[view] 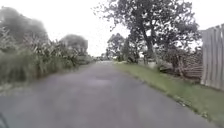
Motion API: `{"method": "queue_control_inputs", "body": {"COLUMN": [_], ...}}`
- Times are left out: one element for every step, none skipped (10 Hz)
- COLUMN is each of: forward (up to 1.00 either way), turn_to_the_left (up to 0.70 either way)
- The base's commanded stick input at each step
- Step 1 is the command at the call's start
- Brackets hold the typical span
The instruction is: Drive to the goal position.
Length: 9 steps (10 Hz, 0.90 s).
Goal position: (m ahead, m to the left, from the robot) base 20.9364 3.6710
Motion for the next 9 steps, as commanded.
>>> {"method": "queue_control_inputs", "body": {"forward": [1.0, 1.0, 1.0, 1.0, 1.0, 1.0, 1.0, 1.0, 1.0], "turn_to_the_left": [0.0, 0.0, 0.0, 0.0, 0.0, 0.0, 0.0, 0.0, 0.0]}}
